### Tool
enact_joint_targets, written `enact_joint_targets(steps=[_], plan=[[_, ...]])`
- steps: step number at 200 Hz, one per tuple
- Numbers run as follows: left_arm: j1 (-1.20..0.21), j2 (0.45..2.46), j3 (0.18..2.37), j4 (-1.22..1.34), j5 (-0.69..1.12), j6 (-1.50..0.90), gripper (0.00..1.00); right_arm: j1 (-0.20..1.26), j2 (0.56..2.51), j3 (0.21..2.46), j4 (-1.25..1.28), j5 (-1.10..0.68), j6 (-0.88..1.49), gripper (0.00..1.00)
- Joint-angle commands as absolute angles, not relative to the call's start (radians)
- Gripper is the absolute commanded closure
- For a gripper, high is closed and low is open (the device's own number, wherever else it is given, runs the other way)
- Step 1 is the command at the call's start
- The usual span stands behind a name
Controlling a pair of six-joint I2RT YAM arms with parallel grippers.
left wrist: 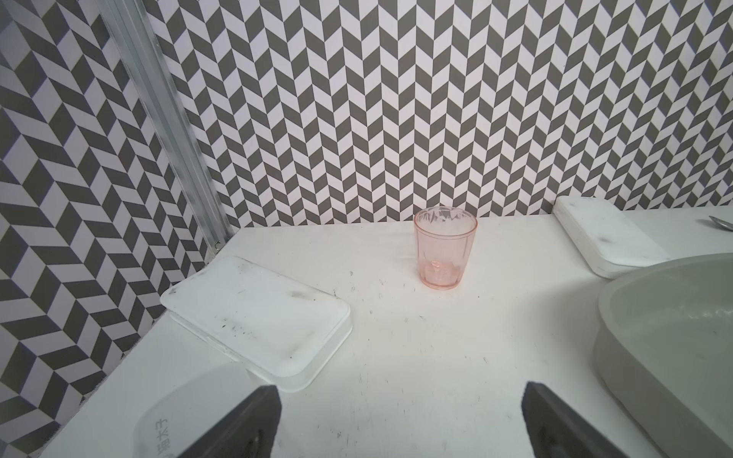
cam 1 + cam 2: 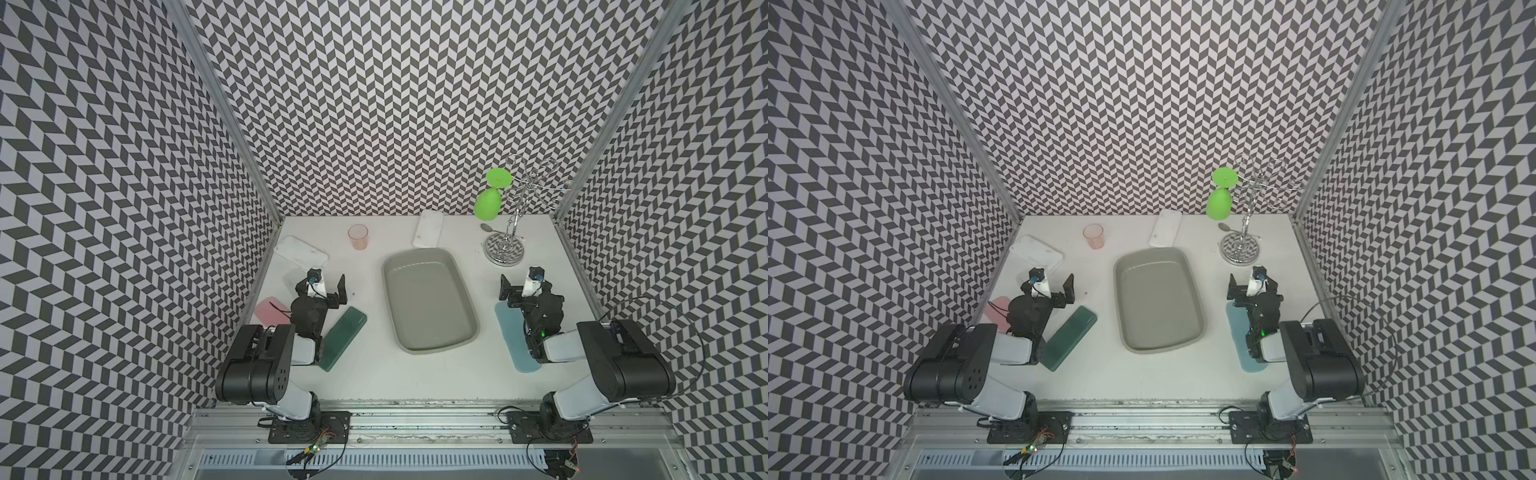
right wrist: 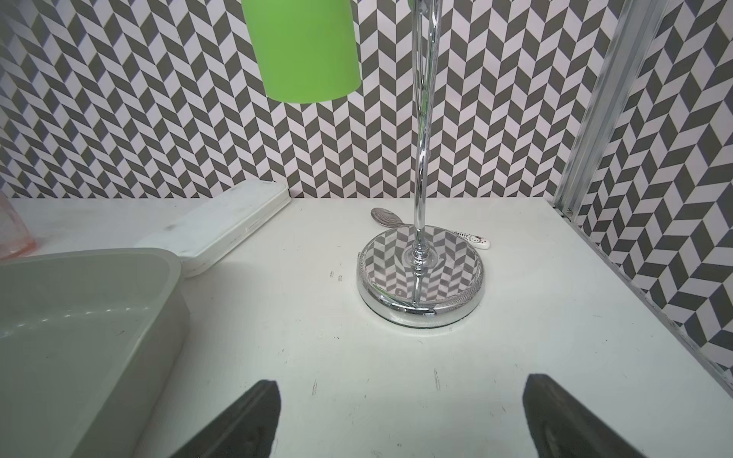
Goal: Put the pencil case into the storage box
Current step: Adjust the storage box at the center of the board.
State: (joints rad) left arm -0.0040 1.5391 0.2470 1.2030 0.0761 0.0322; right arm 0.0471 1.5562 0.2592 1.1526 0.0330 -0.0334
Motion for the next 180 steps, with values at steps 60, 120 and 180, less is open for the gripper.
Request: enact_joint_targets(steps=[60,120,180], plan=[[0.013,1.546,0.273,1.198,0.099,0.021,0.0,0.04,1.548,0.273,1.261,0.057,-0.013,0.0],[0.005,1.47,0.433,0.881,0.043,0.006,0.0,0.047,1.377,0.368,0.927,0.147,0.059,0.01],[-0.106,1.439,0.917,0.149,0.28,0.12,0.01,0.127,1.192,0.742,-0.071,0.25,0.529,0.0]])
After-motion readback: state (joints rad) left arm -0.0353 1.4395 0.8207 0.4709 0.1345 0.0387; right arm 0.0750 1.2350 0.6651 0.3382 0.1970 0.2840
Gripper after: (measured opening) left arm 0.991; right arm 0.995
